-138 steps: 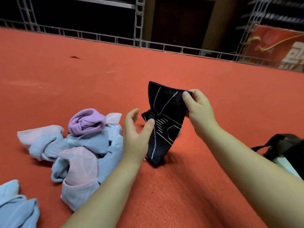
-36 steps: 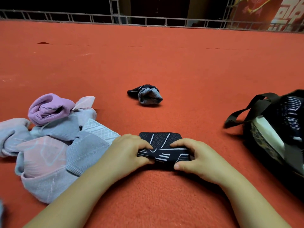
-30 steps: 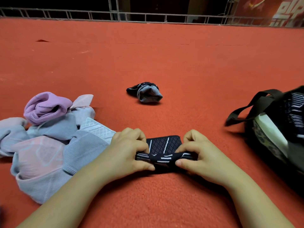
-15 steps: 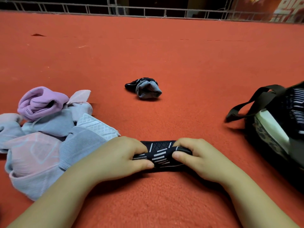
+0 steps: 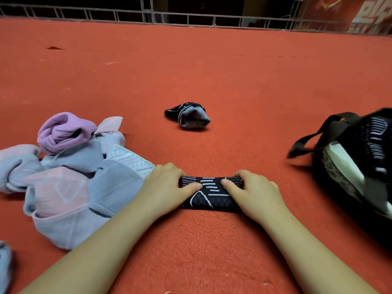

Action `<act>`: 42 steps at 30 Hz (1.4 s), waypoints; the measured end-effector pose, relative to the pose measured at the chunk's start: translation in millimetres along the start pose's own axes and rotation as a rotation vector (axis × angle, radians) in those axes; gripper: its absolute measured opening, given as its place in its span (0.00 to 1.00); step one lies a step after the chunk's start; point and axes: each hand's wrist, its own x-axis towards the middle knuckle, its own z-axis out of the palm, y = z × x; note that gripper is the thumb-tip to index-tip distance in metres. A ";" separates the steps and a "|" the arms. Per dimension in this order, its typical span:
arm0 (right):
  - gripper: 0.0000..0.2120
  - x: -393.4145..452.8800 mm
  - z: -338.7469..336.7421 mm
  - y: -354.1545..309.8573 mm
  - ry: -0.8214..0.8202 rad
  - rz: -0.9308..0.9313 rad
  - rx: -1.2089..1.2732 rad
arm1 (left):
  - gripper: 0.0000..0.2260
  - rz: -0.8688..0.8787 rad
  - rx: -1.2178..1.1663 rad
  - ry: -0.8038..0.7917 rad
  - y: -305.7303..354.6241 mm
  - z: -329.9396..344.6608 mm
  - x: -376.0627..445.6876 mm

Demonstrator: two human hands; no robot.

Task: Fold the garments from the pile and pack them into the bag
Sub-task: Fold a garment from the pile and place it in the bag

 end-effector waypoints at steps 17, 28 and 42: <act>0.08 -16.9 -41.7 26.1 0.125 0.082 0.798 | 0.06 -0.092 -0.958 0.153 73.0 12.2 -17.2; 0.19 -69.9 -189.4 134.9 0.391 0.144 0.674 | 0.10 0.063 -1.073 -0.087 248.5 -8.5 4.5; 0.08 -102.6 -225.6 252.2 0.175 0.334 0.266 | 0.19 0.375 -0.707 -0.147 333.0 32.4 -8.0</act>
